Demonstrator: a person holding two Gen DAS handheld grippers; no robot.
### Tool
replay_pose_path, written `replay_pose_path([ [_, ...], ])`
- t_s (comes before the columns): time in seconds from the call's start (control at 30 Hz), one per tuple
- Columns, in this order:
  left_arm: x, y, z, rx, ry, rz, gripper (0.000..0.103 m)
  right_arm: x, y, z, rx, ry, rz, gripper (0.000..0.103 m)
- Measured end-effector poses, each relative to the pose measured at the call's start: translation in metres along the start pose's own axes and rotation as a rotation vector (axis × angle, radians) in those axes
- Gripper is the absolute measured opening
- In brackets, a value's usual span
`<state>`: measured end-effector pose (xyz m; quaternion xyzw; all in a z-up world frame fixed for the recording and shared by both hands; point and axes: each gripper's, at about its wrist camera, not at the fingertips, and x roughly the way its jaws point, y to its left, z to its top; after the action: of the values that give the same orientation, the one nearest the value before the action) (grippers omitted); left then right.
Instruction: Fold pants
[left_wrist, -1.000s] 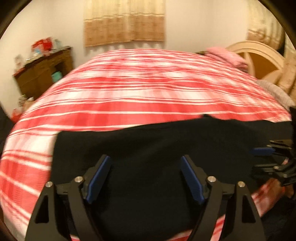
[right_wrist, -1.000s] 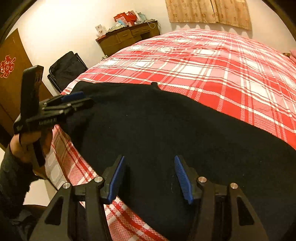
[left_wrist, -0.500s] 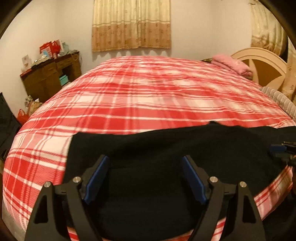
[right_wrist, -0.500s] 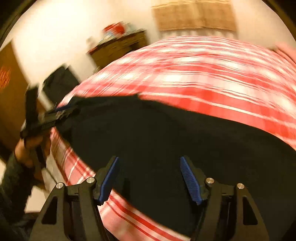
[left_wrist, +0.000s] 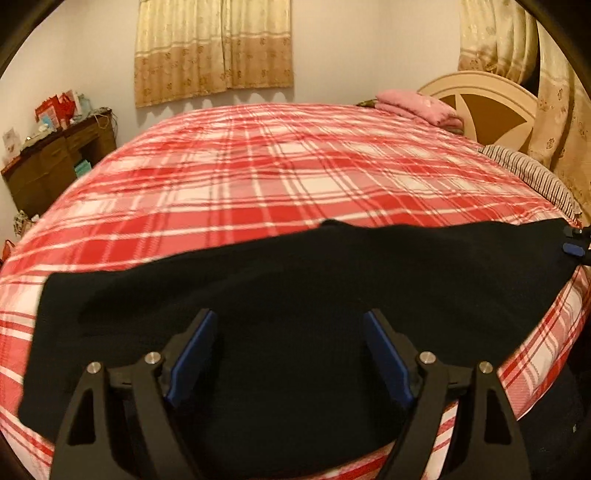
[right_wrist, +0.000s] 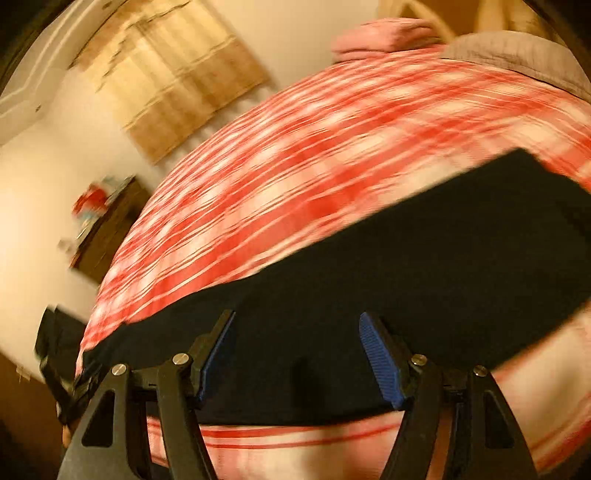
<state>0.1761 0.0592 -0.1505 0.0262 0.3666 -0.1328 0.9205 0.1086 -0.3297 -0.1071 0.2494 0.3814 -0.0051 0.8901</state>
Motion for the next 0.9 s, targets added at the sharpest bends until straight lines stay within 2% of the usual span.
replay_pose_path([
  [0.07,0.008,0.000,-0.003,-0.010,0.029,0.005,0.085,-0.006,-0.012,0.003,0.009,-0.008,-0.007,0.069],
  [0.2,0.006,-0.005,-0.007,0.006,0.020,0.011,0.086,-0.021,-0.016,0.004,-0.004,-0.030,-0.003,0.069],
  [0.33,-0.001,-0.001,-0.005,-0.010,0.004,0.006,0.086,-0.058,-0.024,0.015,0.003,-0.181,-0.024,0.069],
  [0.4,-0.004,0.002,-0.003,-0.009,-0.010,0.021,0.086,-0.087,-0.044,0.024,0.075,-0.268,-0.051,0.069],
  [0.47,-0.006,0.007,-0.001,-0.015,-0.020,0.042,0.086,-0.106,-0.064,0.031,0.139,-0.316,-0.091,0.069],
  [0.57,-0.009,0.018,0.000,-0.029,-0.036,0.076,0.086,-0.117,-0.089,0.035,0.210,-0.319,-0.141,0.069],
  [0.73,-0.013,0.039,0.004,-0.057,-0.047,0.143,0.086,-0.110,-0.117,0.032,0.282,-0.269,-0.140,0.069],
  [0.9,-0.015,0.058,0.003,-0.101,-0.040,0.184,0.087,-0.100,-0.128,0.022,0.304,-0.217,-0.135,0.068],
])
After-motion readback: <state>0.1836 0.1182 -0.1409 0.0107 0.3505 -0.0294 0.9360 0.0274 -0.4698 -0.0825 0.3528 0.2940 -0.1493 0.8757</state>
